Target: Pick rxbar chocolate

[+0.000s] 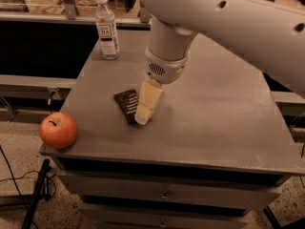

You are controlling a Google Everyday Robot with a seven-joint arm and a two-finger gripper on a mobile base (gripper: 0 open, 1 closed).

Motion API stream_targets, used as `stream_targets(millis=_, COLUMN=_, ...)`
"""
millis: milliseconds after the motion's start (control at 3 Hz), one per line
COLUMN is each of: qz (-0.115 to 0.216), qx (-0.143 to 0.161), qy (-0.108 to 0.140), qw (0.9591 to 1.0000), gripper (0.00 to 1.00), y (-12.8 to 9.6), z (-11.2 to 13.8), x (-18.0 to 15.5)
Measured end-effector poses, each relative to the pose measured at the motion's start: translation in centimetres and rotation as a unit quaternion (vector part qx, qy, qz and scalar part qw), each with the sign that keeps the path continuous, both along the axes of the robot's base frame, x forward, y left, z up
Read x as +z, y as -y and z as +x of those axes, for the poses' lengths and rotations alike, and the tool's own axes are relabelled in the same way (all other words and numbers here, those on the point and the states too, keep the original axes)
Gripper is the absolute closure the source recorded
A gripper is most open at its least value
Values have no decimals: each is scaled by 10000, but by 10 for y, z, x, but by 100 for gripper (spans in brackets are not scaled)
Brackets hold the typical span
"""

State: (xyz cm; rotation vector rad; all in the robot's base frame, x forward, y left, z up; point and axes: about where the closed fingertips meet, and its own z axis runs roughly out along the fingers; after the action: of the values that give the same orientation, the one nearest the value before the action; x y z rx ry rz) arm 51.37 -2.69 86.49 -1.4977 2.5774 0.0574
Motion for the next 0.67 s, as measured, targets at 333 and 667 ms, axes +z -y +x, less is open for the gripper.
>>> stream_targets(millis=333, qz=-101, qx=-176, qy=-44, qw=9998, gripper=0, y=-6, z=13, x=-19)
stream_targets(millis=667, qz=-205, qx=-225, qy=-139, qw=9994, gripper=0, y=-20, z=22, x=-35)
